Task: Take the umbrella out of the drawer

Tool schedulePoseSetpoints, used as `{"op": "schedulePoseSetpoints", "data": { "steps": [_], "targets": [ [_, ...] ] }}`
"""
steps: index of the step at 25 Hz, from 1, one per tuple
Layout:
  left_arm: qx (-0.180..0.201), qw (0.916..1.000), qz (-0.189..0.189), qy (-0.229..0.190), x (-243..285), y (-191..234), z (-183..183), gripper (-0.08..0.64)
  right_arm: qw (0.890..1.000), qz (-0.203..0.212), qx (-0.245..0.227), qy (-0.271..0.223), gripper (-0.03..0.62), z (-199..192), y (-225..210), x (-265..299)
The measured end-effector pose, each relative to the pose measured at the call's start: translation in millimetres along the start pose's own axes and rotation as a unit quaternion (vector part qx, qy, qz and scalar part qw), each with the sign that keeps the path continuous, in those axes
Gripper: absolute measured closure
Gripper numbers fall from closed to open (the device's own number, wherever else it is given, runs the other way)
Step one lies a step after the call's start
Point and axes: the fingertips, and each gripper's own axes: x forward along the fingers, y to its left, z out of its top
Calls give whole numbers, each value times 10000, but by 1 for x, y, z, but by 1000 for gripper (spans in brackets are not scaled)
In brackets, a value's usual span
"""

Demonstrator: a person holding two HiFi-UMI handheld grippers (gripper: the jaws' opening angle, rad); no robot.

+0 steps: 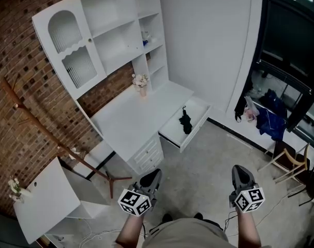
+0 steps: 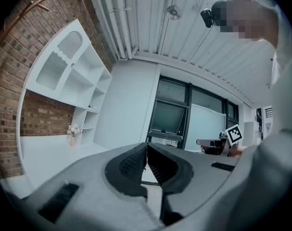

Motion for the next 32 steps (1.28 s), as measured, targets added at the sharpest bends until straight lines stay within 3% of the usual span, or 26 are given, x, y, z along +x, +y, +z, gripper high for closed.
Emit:
{"op": "schedulePoseSetpoints", "data": {
  "steps": [13, 32],
  "targets": [
    [-114, 9998, -168, 56, -13, 12, -9, 535, 9995, -305, 64, 62, 558, -6, 15, -9],
    [-144, 9982, -521, 247, -55, 65, -14, 535, 9978, -600, 76, 280, 558, -35, 87, 0]
  ]
}}
